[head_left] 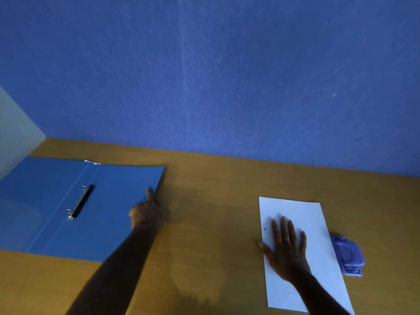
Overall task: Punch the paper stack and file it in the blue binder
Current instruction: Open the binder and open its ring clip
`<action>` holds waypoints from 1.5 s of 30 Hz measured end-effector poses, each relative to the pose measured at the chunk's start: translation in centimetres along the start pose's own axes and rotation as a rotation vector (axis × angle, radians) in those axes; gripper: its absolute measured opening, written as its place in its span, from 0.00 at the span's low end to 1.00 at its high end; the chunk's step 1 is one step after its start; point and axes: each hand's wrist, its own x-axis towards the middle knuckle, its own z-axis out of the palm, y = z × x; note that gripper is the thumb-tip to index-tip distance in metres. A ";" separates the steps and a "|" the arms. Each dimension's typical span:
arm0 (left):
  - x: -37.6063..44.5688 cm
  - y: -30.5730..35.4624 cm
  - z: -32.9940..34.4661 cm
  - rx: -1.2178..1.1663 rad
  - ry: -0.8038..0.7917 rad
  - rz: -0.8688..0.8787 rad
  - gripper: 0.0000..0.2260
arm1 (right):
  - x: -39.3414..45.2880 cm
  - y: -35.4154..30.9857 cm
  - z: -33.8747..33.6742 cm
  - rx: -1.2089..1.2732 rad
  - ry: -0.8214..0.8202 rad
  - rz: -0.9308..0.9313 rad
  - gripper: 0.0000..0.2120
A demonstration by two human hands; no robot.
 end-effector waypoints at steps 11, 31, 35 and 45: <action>-3.7 8.1 -3.6 -0.236 0.030 0.199 0.33 | 0.1 0.1 0.2 0.029 0.009 -0.011 0.40; -9.3 20.2 -7.3 -0.522 -0.087 0.513 0.22 | -3.0 -6.4 -5.7 1.403 -0.313 0.186 0.15; -8.7 19.6 -6.5 -0.708 -0.052 0.586 0.25 | -3.0 -6.4 -5.9 1.455 -0.302 0.321 0.11; -5.3 12.5 -4.4 -0.978 0.308 0.546 0.33 | -3.7 -0.6 -6.5 1.345 -0.280 0.518 0.05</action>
